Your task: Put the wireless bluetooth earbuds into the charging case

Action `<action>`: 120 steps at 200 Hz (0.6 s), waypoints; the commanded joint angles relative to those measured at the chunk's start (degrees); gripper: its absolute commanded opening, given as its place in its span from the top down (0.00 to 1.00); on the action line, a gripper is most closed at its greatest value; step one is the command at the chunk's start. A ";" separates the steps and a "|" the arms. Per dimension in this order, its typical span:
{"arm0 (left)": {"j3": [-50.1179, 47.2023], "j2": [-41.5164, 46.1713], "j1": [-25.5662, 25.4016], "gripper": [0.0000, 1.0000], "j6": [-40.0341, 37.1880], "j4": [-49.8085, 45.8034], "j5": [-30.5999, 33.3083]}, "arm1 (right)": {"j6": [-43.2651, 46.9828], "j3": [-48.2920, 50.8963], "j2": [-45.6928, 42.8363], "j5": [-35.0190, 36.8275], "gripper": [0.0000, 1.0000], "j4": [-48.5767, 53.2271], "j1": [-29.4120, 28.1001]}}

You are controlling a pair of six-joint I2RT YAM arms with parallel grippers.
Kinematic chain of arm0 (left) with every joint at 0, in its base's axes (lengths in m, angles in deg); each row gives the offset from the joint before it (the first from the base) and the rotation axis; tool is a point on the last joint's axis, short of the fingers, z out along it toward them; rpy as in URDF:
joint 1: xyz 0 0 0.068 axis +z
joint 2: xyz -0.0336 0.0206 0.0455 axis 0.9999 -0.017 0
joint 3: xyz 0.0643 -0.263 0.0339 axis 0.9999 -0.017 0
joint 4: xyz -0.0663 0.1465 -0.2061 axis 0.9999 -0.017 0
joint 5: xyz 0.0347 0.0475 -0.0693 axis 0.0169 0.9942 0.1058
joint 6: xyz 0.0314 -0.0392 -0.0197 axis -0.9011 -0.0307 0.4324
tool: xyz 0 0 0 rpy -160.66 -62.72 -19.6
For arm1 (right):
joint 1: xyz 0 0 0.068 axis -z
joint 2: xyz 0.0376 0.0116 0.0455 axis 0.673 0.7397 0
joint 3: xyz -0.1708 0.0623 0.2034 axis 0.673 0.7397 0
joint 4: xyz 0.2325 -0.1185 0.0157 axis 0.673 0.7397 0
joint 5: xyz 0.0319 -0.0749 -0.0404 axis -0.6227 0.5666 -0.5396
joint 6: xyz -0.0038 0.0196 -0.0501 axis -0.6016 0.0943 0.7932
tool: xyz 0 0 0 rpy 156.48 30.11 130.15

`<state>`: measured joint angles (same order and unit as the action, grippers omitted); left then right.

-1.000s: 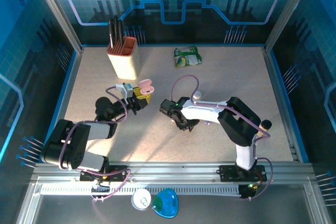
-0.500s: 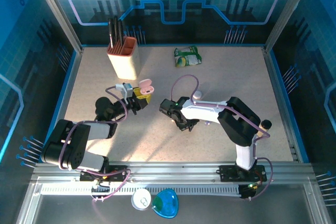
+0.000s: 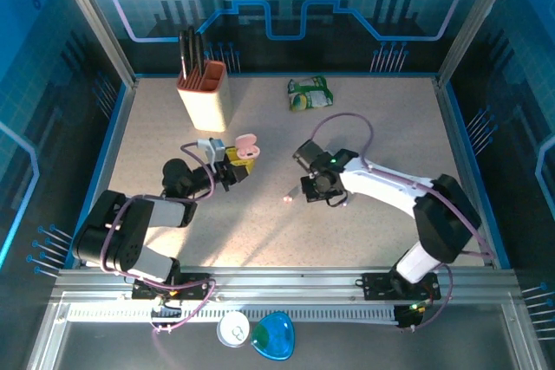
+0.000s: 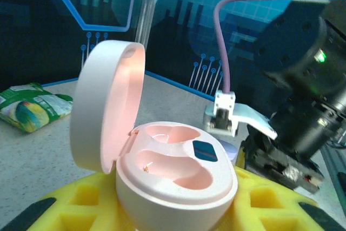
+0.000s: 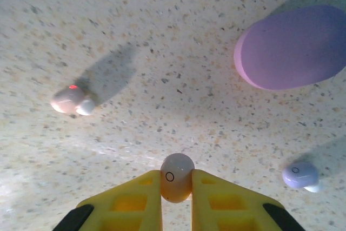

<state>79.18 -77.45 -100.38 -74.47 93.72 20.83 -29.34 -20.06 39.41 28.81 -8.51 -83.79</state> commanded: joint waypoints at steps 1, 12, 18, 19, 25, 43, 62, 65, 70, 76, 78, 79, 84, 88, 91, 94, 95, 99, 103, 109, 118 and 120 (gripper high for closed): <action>1.52 -1.14 -2.24 0.74 -3.68 2.00 -1.63 | -1.46 4.93 -5.30 -13.08 0.82 -7.22 4.47; 1.64 -1.72 -3.56 0.74 -4.95 1.98 -1.57 | -1.78 6.68 -7.54 -16.06 0.81 -8.77 6.62; 1.70 -2.05 -4.19 0.74 -5.26 1.93 -1.47 | -1.51 7.19 -8.77 -17.25 0.81 -9.07 7.43; 1.75 -2.12 -4.28 0.74 -5.27 1.95 -1.49 | -1.47 7.28 -8.96 -17.38 0.81 -9.04 7.54; 1.88 -2.49 -4.86 0.74 -5.36 1.92 -1.59 | -1.03 7.45 -10.04 -17.81 0.81 -8.91 8.18; 2.28 -3.68 -6.48 0.74 -6.02 1.96 -1.60 | 0.37 6.98 -13.16 -18.17 0.80 -7.27 9.07; 2.46 -4.54 -8.33 0.74 -7.64 1.90 -1.43 | 1.25 6.08 -16.34 -19.03 0.81 -5.90 10.01; 2.42 -4.64 -8.67 0.74 -7.95 1.90 -1.41 | 1.41 5.95 -16.87 -19.07 0.80 -5.85 10.00; 2.42 -4.81 -9.08 0.74 -8.45 1.95 -1.49 | 1.73 5.67 -17.82 -19.27 0.80 -6.01 10.02; 2.42 -5.03 -9.61 0.74 -9.01 1.92 -1.58 | 2.34 5.48 -18.90 -19.89 0.81 -6.54 9.99; 2.44 -5.08 -9.75 0.74 -9.09 1.91 -1.64 | 2.65 5.51 -19.25 -20.18 0.80 -6.81 10.00; 2.42 -5.09 -9.83 0.74 -9.17 1.89 -1.67 | 2.76 5.47 -19.47 -20.42 0.80 -6.99 9.97; 2.54 -5.27 -10.12 0.74 -9.38 1.96 -1.81 | 3.52 5.53 -20.28 -21.43 0.80 -8.06 9.92; 2.55 -5.36 -10.35 0.74 -9.49 1.95 -1.92 | 4.15 5.61 -20.98 -22.28 0.81 -8.99 9.79; 2.57 -5.48 -10.53 0.74 -9.58 1.89 -2.02 | 4.60 5.61 -21.55 -22.94 0.80 -9.63 9.70; 2.60 -5.59 -10.58 0.74 -9.63 1.89 -2.16 | 4.91 5.60 -21.99 -23.49 0.81 -10.22 9.62; 2.59 -5.61 -10.69 0.74 -9.66 1.93 -2.19 | 4.95 5.60 -22.20 -23.62 0.81 -10.36 9.60; 2.66 -5.69 -10.85 0.74 -9.83 1.95 -2.33 | 5.33 5.60 -22.70 -24.34 0.81 -11.12 9.51; 2.68 -5.71 -11.02 0.74 -9.97 1.96 -2.54 | 5.76 5.62 -23.18 -25.03 0.81 -11.72 9.38; 2.68 -5.80 -11.28 0.74 -10.25 1.95 -2.79 | 6.30 5.50 -23.86 -25.89 0.81 -12.52 9.21; 2.76 -5.96 -11.58 0.74 -10.53 1.91 -3.50 | 7.10 5.18 -24.41 -27.20 0.81 -13.49 8.82; 2.76 -5.93 -11.69 0.74 -10.55 1.88 -3.68 | 7.18 4.99 -24.49 -27.50 0.81 -13.63 8.69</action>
<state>80.45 -82.74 -111.16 -82.18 93.72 20.19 -25.84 -13.04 17.27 7.24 -17.72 -74.48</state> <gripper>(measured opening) 0.353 0.194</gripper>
